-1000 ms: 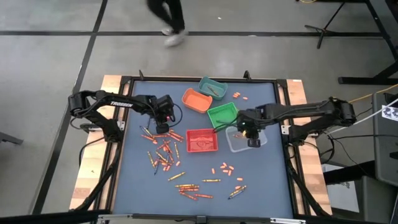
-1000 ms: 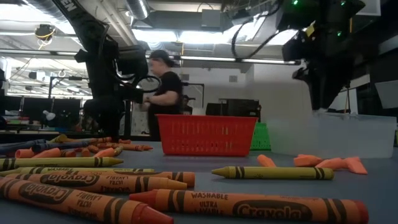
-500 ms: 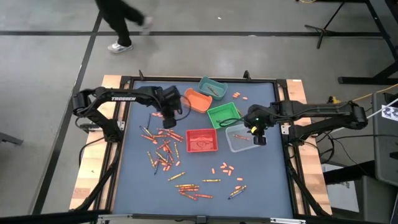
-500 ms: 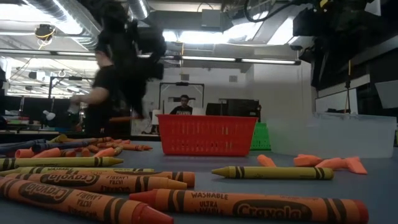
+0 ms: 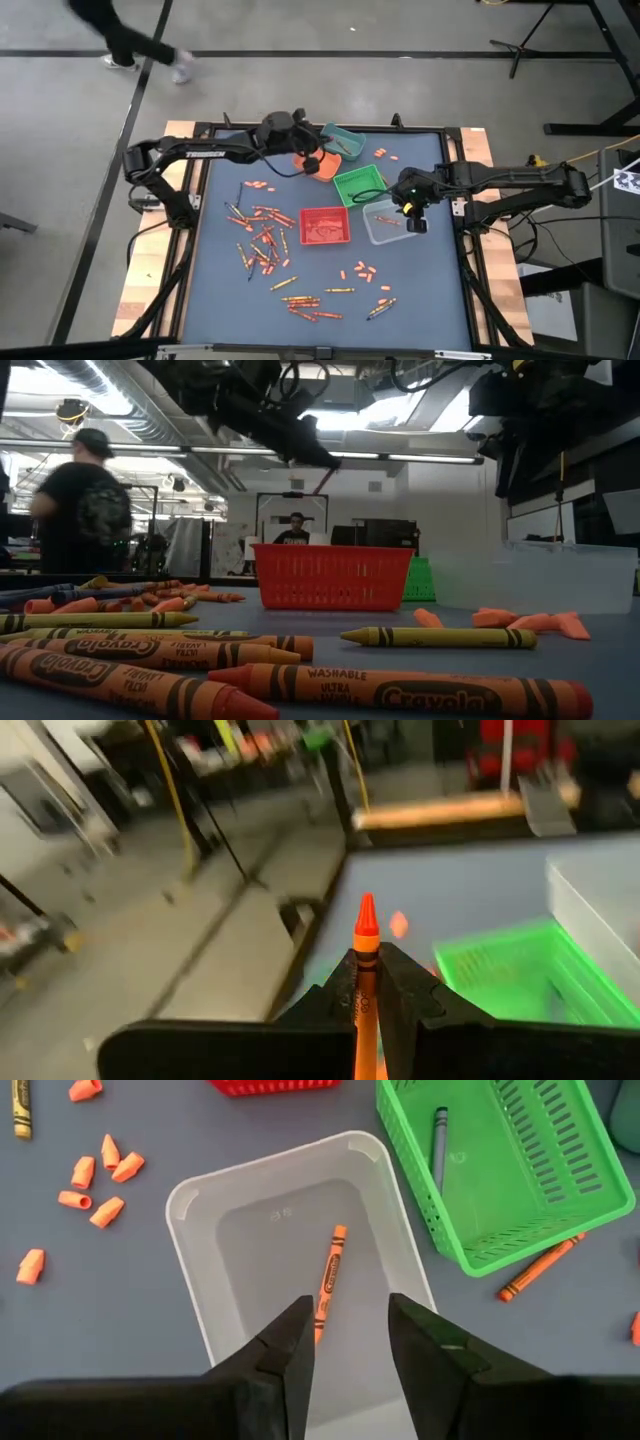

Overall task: Sort crayons
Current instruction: Put the red orange crayon into the blue bin

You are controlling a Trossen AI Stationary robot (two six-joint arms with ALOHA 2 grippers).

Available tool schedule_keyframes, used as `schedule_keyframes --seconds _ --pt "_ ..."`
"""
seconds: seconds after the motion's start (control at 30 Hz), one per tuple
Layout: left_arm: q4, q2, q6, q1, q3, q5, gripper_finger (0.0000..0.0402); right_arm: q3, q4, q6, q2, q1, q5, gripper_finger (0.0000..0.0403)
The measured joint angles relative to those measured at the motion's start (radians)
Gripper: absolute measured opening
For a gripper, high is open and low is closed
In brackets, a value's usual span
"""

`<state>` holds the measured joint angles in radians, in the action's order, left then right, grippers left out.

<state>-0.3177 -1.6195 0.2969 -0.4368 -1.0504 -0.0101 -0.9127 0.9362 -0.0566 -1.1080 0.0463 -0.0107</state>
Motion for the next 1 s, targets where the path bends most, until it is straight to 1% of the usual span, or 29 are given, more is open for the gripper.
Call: schedule_keyframes --seconds 0.23,0.33,0.4,0.57,0.73,1.0 --pt "-0.354 -0.181 0.002 -0.043 0.0 -0.002 0.0005 0.0 -0.023 0.0 0.0 0.0 0.003 0.0127" --pt "-0.467 -0.262 0.001 -0.064 0.0 -0.001 0.0005 0.0 -0.027 0.0 0.0 0.0 0.004 0.0127" --pt "-0.512 -0.307 0.001 -0.075 0.0 0.0 0.0005 0.0 -0.027 0.0 0.0 0.0 0.004 0.0127" --pt "-0.529 -0.368 0.0 -0.089 0.0 0.022 0.0005 0.0 -0.027 0.0 0.0 0.0 0.004 0.0127" --pt "-0.522 -0.374 -0.039 -0.089 0.0 0.023 0.001 0.0 -0.029 0.0 0.0 0.0 0.004 0.0127" --pt "-0.521 -0.371 -0.11 -0.091 0.0 0.023 0.0067 0.0 -0.03 0.0 0.0 0.0 0.004 0.0127"
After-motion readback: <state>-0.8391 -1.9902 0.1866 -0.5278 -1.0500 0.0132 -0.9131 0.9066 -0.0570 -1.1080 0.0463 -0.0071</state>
